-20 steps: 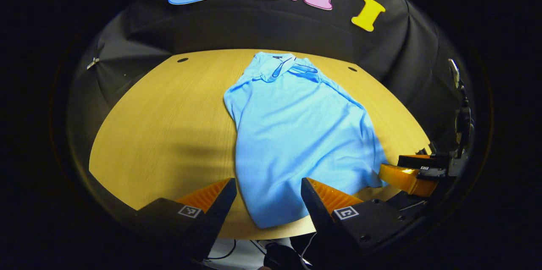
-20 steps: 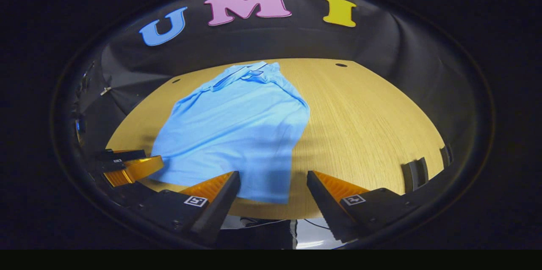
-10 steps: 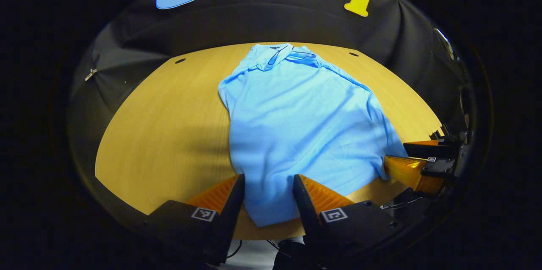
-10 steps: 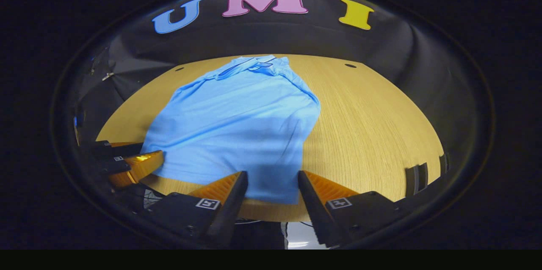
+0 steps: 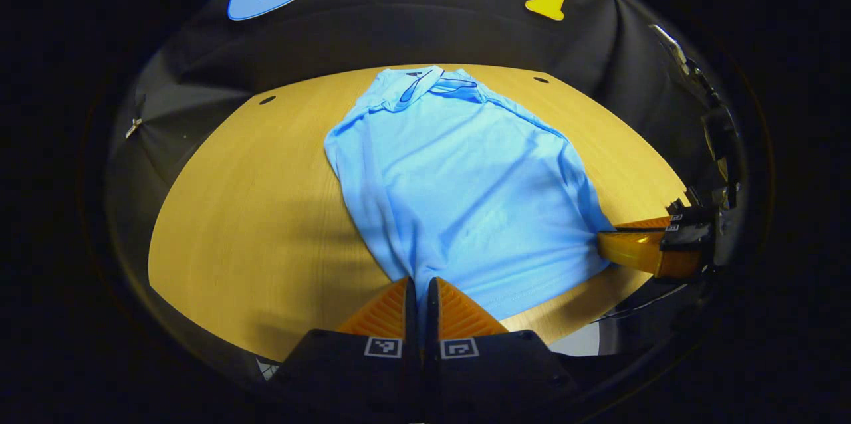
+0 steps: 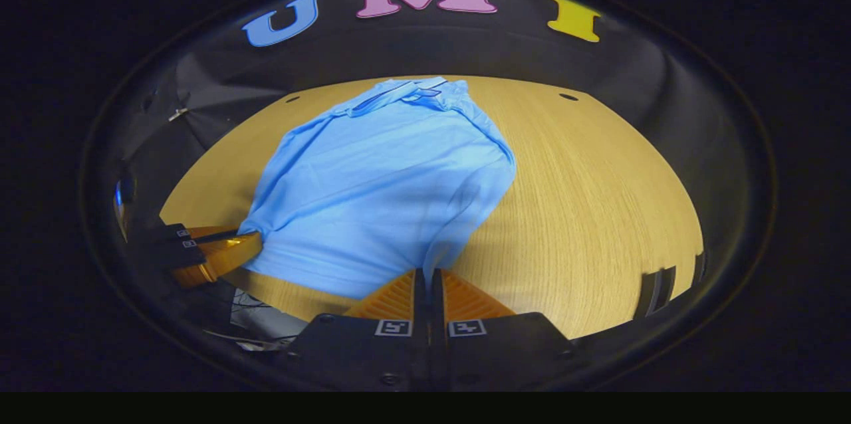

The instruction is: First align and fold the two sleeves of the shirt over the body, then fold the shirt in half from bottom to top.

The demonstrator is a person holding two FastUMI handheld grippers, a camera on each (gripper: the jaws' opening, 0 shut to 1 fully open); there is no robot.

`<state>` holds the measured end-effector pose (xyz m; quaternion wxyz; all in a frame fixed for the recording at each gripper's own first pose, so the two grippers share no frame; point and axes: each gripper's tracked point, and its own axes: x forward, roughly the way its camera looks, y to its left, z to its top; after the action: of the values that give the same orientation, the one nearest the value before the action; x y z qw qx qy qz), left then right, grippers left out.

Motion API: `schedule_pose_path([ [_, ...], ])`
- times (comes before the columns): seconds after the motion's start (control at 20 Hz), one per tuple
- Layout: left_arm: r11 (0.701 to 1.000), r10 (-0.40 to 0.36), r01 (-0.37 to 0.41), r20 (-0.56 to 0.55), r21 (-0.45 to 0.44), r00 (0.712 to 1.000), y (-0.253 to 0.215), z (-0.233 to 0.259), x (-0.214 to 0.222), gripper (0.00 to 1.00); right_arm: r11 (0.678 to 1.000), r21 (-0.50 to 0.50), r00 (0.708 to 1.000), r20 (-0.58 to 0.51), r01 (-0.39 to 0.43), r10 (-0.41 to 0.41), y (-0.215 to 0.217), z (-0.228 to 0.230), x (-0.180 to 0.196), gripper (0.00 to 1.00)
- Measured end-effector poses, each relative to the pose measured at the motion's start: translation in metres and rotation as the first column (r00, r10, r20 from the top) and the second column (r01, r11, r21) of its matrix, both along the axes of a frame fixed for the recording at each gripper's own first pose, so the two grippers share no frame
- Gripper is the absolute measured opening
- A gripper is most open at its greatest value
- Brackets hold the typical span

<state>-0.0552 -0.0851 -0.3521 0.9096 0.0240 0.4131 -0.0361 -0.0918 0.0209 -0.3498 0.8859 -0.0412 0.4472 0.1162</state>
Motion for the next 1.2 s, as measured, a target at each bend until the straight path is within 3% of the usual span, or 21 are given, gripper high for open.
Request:
schedule_pose_path([
  [0.25,0.997,0.048,-0.050,-0.042,-0.054,0.998,0.001,0.006,0.002,0.07,0.998,0.009,0.998,-0.043,-0.054,0.054,0.002,0.001,-0.006,0.05],
  [0.3,0.996,0.063,-0.066,-0.046,-0.064,0.997,0.002,0.011,0.003,0.06,0.998,0.012,0.997,-0.047,-0.067,0.067,0.002,0.003,-0.006,0.00],
  [0.35,0.995,0.073,-0.076,-0.048,-0.068,0.996,0.004,0.016,0.003,0.06,0.997,0.005,0.996,-0.042,-0.081,0.081,0.001,0.008,-0.003,0.05],
  [0.6,0.992,0.087,-0.089,-0.030,-0.084,0.996,0.013,0.049,0.018,0.06,0.992,0.019,0.992,0.023,-0.126,0.125,0.003,0.041,0.024,0.05],
  [0.7,0.991,0.092,-0.092,-0.007,-0.095,0.996,0.014,0.065,0.029,0.06,0.989,0.025,0.988,0.053,-0.145,0.144,0.008,0.058,0.041,0.00],
  [0.8,0.988,0.107,-0.104,0.015,-0.118,0.994,0.014,0.086,0.045,0.06,0.986,0.032,0.984,0.073,-0.164,0.161,0.011,0.072,0.057,0.05],
  [0.85,0.985,0.118,-0.113,0.027,-0.130,0.993,0.016,0.097,0.055,0.06,0.985,0.041,0.983,0.072,-0.169,0.166,0.013,0.078,0.064,0.00],
  [0.9,0.982,0.134,-0.128,0.034,-0.141,0.990,0.018,0.106,0.064,0.06,0.984,0.058,0.984,0.081,-0.166,0.162,0.016,0.086,0.075,0.05],
  [1.0,0.971,0.168,-0.158,0.040,-0.181,0.985,0.022,0.128,0.091,0.06,0.983,0.097,0.984,0.111,-0.154,0.143,0.020,0.110,0.108,0.02],
  [1.05,0.970,0.172,-0.161,0.048,-0.180,0.984,0.025,0.137,0.103,0.06,0.983,0.104,0.982,0.127,-0.154,0.140,0.021,0.118,0.123,0.00],
  [1.1,0.973,0.170,-0.157,0.062,-0.168,0.984,0.028,0.144,0.114,0.06,0.981,0.112,0.979,0.147,-0.156,0.139,0.023,0.127,0.140,0.05],
  [1.15,0.976,0.165,-0.151,0.082,-0.155,0.983,0.032,0.154,0.126,0.06,0.980,0.120,0.977,0.164,-0.158,0.137,0.026,0.134,0.155,0.00],
  [1.2,0.978,0.165,-0.150,0.103,-0.147,0.981,0.033,0.164,0.140,0.06,0.979,0.130,0.975,0.177,-0.159,0.135,0.029,0.141,0.169,0.05],
])
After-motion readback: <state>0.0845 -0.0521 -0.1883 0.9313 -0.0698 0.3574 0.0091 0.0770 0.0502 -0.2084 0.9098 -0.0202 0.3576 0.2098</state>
